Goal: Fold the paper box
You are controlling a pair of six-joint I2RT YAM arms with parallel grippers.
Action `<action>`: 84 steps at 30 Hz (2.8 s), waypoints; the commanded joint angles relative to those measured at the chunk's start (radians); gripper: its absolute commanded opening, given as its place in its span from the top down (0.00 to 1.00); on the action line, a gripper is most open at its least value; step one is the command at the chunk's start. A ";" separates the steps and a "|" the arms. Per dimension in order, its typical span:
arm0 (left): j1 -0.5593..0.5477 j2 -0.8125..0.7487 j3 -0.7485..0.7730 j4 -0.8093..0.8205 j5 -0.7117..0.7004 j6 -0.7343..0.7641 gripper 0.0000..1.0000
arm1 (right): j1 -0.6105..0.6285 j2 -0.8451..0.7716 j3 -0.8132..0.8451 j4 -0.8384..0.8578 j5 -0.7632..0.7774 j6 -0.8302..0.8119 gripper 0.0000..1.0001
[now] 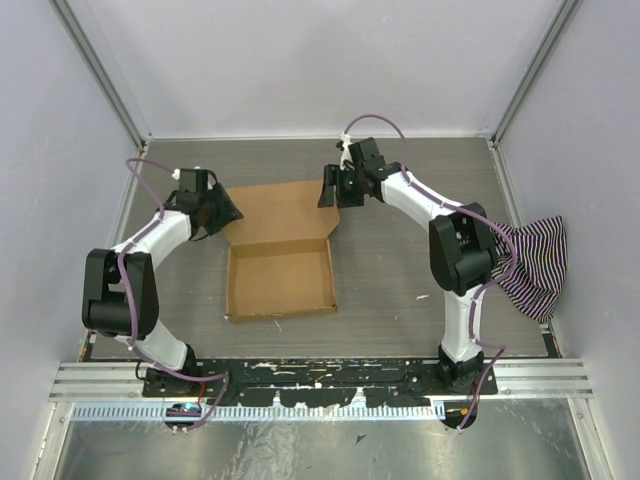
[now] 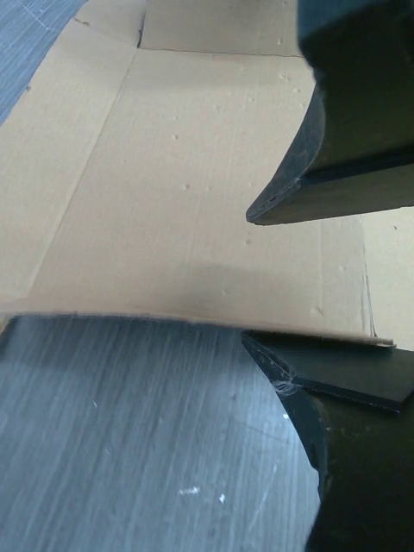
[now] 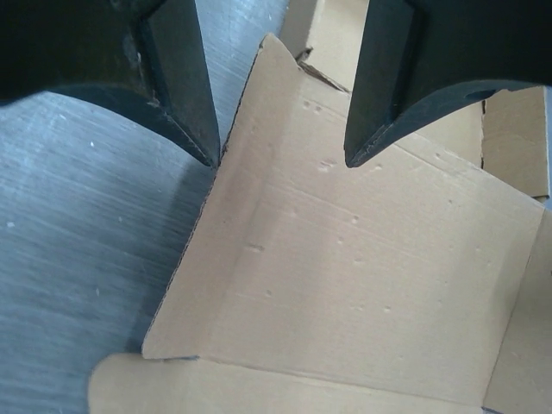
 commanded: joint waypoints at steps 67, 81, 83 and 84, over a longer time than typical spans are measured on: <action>-0.427 -0.393 -0.485 1.013 -0.417 0.553 1.00 | -0.023 -0.074 0.279 -0.328 0.447 -0.165 0.81; -0.445 -0.417 -0.239 0.546 -0.642 0.498 0.45 | -0.013 -0.441 -0.160 0.132 0.677 -0.285 0.99; -0.445 -0.406 -0.177 0.454 -0.659 0.478 0.41 | -0.013 -0.509 -0.241 0.209 0.676 -0.302 0.99; -0.445 -0.398 -0.143 0.408 -0.644 0.478 0.40 | -0.013 -0.540 -0.278 0.244 0.667 -0.302 0.99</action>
